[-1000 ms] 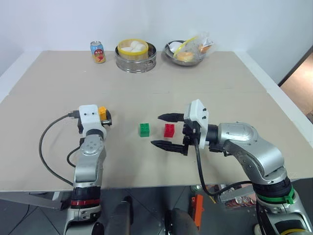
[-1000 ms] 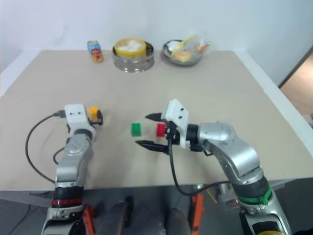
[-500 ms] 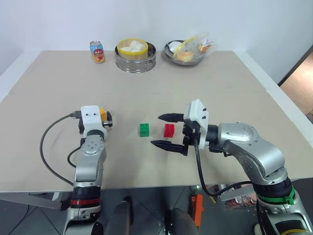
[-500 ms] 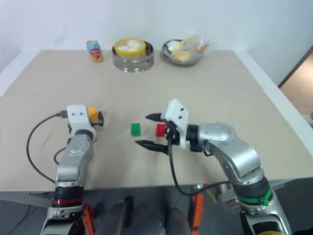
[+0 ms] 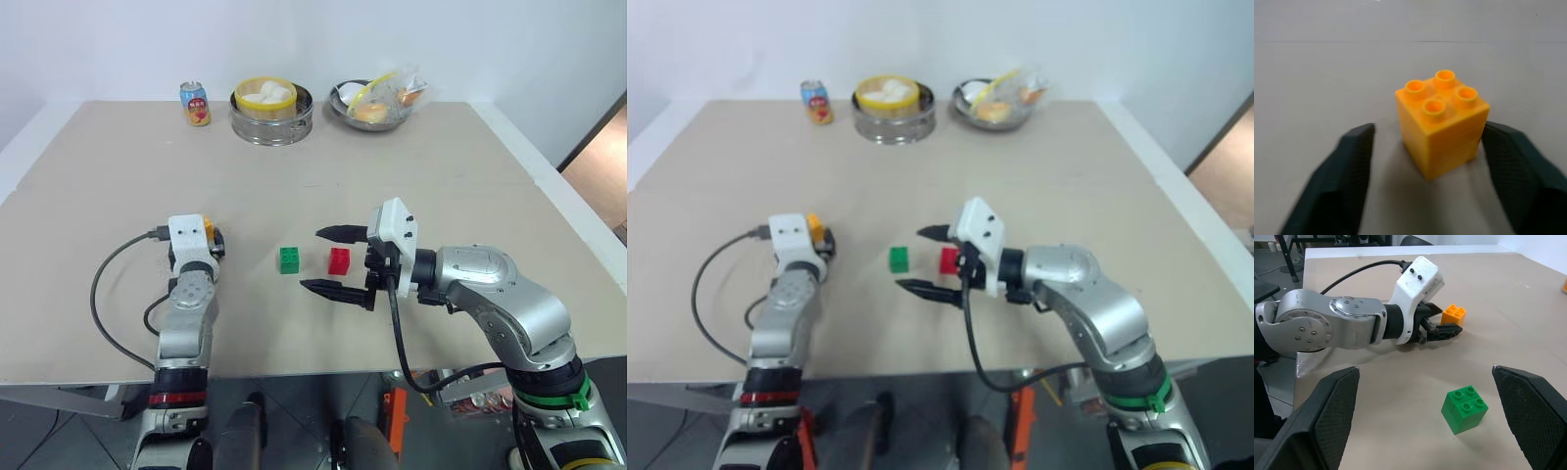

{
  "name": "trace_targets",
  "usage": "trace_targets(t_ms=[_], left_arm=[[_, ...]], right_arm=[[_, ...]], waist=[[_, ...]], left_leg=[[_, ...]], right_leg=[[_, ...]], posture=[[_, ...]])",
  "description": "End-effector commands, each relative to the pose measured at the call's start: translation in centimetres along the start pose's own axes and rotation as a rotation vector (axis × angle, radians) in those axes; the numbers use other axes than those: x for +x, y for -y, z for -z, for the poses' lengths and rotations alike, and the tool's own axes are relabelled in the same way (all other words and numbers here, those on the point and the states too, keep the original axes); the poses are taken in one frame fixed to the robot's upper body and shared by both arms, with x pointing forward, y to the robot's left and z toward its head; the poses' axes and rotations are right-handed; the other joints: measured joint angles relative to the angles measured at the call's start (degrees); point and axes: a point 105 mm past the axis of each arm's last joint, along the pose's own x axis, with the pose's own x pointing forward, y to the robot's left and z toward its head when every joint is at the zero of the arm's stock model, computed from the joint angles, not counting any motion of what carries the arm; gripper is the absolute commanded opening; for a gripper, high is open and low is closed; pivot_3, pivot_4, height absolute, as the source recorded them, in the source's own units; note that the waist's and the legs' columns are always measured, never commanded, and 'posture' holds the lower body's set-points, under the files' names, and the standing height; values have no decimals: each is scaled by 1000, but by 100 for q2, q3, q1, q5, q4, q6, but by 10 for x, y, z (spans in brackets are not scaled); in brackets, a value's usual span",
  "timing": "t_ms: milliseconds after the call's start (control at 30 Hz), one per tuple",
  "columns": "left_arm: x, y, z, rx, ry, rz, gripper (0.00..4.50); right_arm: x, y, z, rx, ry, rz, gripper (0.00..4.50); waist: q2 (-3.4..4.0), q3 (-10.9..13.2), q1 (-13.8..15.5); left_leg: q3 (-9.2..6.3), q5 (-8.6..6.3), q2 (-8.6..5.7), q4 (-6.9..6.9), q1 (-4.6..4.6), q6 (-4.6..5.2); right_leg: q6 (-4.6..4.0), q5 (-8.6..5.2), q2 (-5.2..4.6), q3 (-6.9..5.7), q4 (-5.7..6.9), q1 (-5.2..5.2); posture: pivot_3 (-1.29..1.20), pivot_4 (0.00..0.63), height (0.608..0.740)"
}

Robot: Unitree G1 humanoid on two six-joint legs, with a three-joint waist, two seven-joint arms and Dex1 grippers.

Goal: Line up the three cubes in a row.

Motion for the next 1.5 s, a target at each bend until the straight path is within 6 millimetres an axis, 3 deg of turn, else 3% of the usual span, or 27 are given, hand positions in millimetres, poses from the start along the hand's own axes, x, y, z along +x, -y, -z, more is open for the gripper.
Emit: trace_targets(t_ms=[33,100,400,533,667,767,867,967,1133,1500], left_arm=[[5,-6,-18,0,71,-23,1987],[6,-9,-18,3,72,-28,1286],[11,-26,-14,50,79,59,1254],[13,-30,-14,56,87,178,1254],[0,-9,-22,134,147,556,1254],[-28,9,-28,217,190,919,1254],[-45,8,-22,307,134,1173,1254],[-48,-1,-20,362,71,1309,1254],[-38,-14,-19,443,22,1381,1254],[-29,-5,-20,527,34,1470,1254]], right_arm=[[-3,-2,-13,-43,38,3,4500],[-3,-3,-13,-42,38,3,4500],[-3,-2,-13,-46,36,-2,4500],[-2,-3,-13,-45,36,-8,4500],[-2,-4,-15,-46,40,-16,4500],[-2,-6,-15,-39,40,-26,4500],[-2,-9,-14,-35,35,-36,4500],[-2,-11,-15,-34,32,-41,4500],[-4,-15,-15,-29,27,-41,4500],[-14,-14,-11,9,9,17,4500]], waist=[[0,0,0],[0,0,0],[0,0,0],[0,0,0],[0,0,0],[1,0,-2],[1,1,-4],[2,1,-4],[2,1,-2],[2,1,-1]], left_leg=[[0,0,0,0,0,0],[1,0,1,0,0,0],[15,-1,7,-1,0,1],[17,-2,13,-1,0,0],[21,-4,15,-3,0,-1],[29,-6,19,-10,-1,0],[36,-12,23,-17,-3,2],[51,-29,31,-16,-2,4],[63,-34,43,-16,-5,2],[98,-45,73,-6,-5,5]], right_leg=[[0,0,0,0,0,0],[0,0,0,0,0,0],[0,0,-3,0,-1,-5],[-1,1,-4,-4,-1,-10],[-3,2,-5,-5,-6,-12],[-7,4,-14,-7,-17,-16],[-10,6,-19,-7,-28,-20],[-13,8,-28,-9,-30,-30],[-13,8,-29,-17,-30,-40],[-19,15,-17,-19,-30,-50]], posture=[[0,150,740],[0,150,740],[0,150,740],[0,150,740],[0,150,740],[0,150,740],[0,150,740],[0,150,740],[0,150,740],[0,150,740]])
